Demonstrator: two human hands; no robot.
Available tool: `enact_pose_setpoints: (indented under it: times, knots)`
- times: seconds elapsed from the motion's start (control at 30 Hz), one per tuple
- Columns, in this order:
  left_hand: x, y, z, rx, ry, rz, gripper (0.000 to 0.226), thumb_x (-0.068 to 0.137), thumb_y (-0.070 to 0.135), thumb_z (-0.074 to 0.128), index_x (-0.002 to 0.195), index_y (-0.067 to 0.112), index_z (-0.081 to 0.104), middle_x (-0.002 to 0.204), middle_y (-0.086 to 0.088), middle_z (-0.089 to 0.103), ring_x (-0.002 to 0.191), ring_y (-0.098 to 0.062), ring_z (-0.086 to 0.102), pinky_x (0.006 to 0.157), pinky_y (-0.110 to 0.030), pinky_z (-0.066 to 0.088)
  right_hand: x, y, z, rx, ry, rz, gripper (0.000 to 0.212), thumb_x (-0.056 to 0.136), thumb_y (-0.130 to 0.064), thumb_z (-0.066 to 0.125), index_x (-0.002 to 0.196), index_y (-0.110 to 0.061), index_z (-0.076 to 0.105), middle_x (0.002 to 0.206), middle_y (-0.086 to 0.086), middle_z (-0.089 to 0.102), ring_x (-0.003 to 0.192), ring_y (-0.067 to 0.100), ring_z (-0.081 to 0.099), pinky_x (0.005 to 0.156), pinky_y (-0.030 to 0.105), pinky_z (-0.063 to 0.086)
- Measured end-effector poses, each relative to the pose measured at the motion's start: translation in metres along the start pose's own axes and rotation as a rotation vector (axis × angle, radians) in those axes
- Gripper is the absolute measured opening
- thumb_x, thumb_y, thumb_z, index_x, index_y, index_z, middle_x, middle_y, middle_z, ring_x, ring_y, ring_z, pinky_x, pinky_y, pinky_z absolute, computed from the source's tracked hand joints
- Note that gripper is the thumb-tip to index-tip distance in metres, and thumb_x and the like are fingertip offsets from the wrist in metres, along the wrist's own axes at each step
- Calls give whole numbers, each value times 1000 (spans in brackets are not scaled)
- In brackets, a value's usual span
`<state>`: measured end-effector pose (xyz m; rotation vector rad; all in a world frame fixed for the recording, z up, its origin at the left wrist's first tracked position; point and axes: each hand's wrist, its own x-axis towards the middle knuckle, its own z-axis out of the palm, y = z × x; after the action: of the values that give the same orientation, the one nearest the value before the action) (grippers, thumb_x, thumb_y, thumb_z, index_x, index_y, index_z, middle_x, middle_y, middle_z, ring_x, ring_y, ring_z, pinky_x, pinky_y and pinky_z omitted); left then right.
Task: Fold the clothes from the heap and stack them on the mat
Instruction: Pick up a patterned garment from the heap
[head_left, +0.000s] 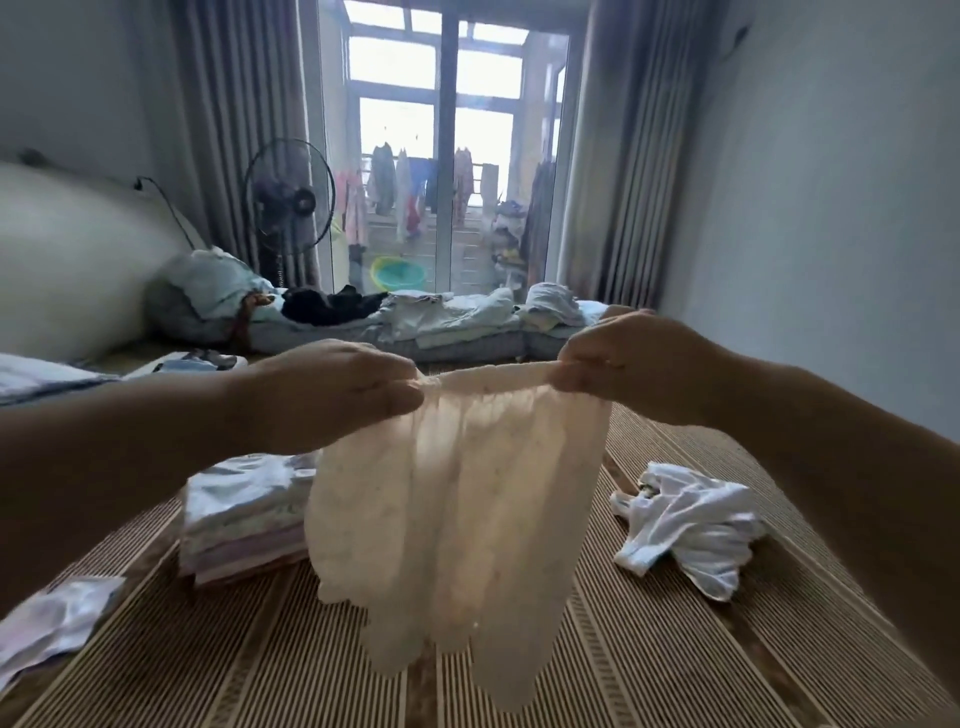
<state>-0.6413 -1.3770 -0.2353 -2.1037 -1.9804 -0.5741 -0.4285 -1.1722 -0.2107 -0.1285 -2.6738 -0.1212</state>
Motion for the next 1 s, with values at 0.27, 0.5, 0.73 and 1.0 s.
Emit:
enact_pose_setpoints:
  times: [0.27, 0.5, 0.73, 1.0]
  knots:
    - [-7, 36, -11, -792, -140, -127, 28, 71, 13, 70, 83, -9, 57, 75, -19, 57, 67, -23, 56, 61, -25, 47, 2, -9, -16, -54, 97, -26, 23, 95, -32, 54, 106, -22, 70, 89, 0, 69, 85, 16, 58, 72, 24, 33]
    - [-16, 50, -28, -655, -149, -108, 41, 63, 36, 72, 73, -4, 71, 85, -27, 57, 73, -26, 57, 60, -24, 47, -15, -2, -23, -19, 68, -25, 17, 93, -16, 58, 102, -14, 72, 93, -1, 60, 90, 11, 50, 80, 27, 38]
    - [-18, 31, -33, -155, -113, -175, 59, 71, 60, 51, 73, 5, 71, 84, -19, 60, 80, -30, 60, 80, -38, 50, -30, -3, -36, -105, -60, 43, 21, 90, -27, 58, 90, -15, 75, 78, -8, 64, 70, 4, 57, 73, 30, 50]
    - [-11, -8, -36, -195, 45, -393, 21, 86, 42, 62, 76, 26, 72, 66, 9, 61, 62, -8, 52, 73, -30, 43, -27, -13, -41, 250, 25, 200, 12, 72, -36, 75, 62, -32, 70, 53, -12, 63, 53, -1, 58, 49, 5, 41]
